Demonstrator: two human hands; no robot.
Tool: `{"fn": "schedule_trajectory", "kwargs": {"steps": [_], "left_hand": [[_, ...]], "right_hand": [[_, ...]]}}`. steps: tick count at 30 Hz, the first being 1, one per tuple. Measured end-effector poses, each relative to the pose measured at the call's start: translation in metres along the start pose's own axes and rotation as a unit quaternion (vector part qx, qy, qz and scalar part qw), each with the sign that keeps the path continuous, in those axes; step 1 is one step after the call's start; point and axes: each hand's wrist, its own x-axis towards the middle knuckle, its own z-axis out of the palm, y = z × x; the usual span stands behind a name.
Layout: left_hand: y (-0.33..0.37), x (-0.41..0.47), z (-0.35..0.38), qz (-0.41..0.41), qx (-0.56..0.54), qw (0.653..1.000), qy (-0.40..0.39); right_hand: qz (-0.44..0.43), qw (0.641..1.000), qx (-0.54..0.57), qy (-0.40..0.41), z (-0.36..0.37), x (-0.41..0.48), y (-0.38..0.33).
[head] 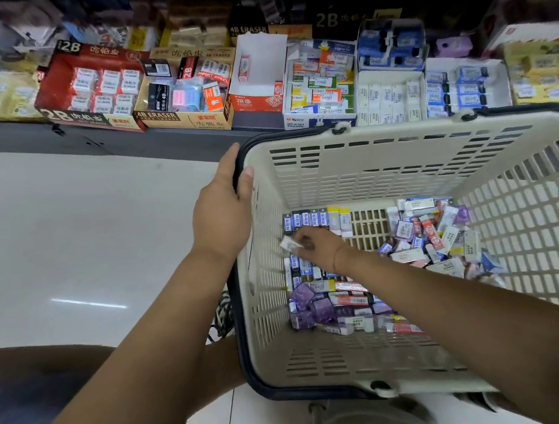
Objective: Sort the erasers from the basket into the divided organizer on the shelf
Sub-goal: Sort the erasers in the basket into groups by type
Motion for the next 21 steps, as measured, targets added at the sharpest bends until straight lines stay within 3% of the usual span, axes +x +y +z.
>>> {"fn": "schedule_trajectory", "kwargs": {"steps": [10,16,18,21], "left_hand": [[-0.003,0.004,0.003,0.013,-0.007,1.0,0.02],[-0.005,0.005,0.004,0.016,-0.005,1.0,0.024],[-0.005,0.005,0.005,0.016,-0.013,1.0,0.023],[-0.007,0.005,0.005,0.018,-0.019,0.999,0.021]], "right_hand": [[0.043,0.992,0.118,0.016,-0.002,0.01,-0.001],[0.139,0.984,0.106,-0.047,0.018,0.012,-0.006],[0.173,0.976,0.136,-0.001,0.025,0.015,-0.004],[0.209,0.972,0.098,0.046,0.025,0.017,-0.011]]}}
